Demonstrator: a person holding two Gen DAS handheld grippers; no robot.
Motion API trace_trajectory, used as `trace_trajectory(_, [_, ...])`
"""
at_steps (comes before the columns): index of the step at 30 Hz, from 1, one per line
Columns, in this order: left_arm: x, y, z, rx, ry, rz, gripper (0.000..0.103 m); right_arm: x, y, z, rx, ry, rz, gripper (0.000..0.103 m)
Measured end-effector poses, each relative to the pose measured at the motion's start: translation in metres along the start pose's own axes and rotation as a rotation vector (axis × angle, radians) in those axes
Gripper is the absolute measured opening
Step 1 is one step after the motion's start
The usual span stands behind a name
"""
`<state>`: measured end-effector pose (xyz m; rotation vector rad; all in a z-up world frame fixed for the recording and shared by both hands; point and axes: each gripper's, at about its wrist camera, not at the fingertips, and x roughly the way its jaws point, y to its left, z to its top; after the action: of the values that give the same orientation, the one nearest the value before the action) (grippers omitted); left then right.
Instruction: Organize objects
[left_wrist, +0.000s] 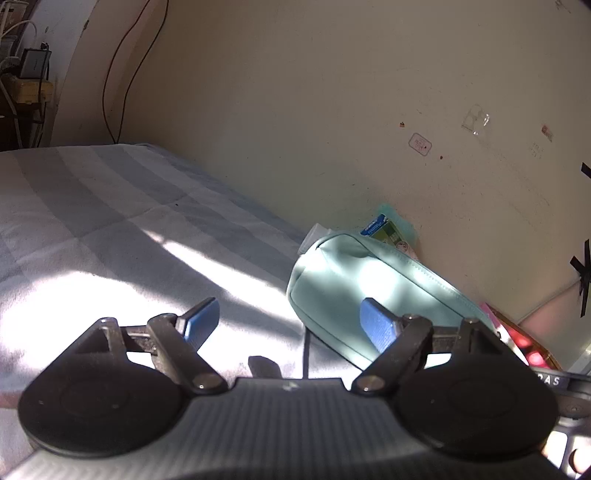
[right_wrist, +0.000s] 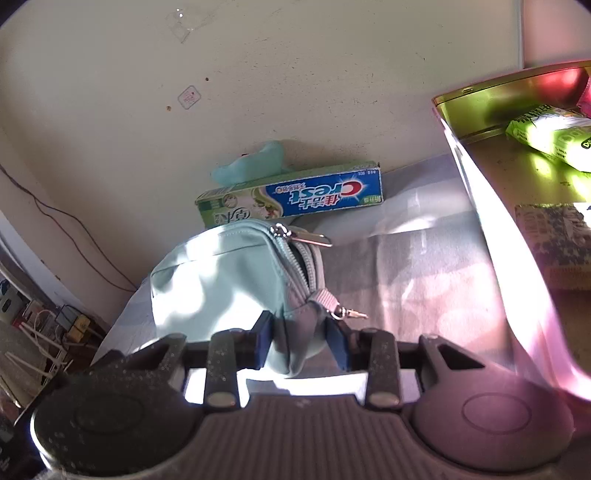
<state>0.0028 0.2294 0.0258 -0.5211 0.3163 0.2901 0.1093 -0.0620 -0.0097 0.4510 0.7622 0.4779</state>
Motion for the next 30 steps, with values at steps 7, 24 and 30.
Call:
trace_trajectory(7, [-0.011, 0.007, 0.003, -0.046, -0.045, -0.001, 0.09, -0.064, -0.006, -0.033, -0.039, 0.069, 0.061, 0.03])
trace_trajectory(24, [-0.007, -0.019, -0.008, 0.073, 0.066, -0.164, 0.091, -0.13, -0.064, -0.048, -0.021, 0.0, 0.025, 0.061])
trace_trajectory(30, [-0.001, -0.014, -0.014, 0.083, 0.1, -0.198, 0.091, -0.123, -0.051, -0.055, -0.134, -0.031, 0.018, 0.069])
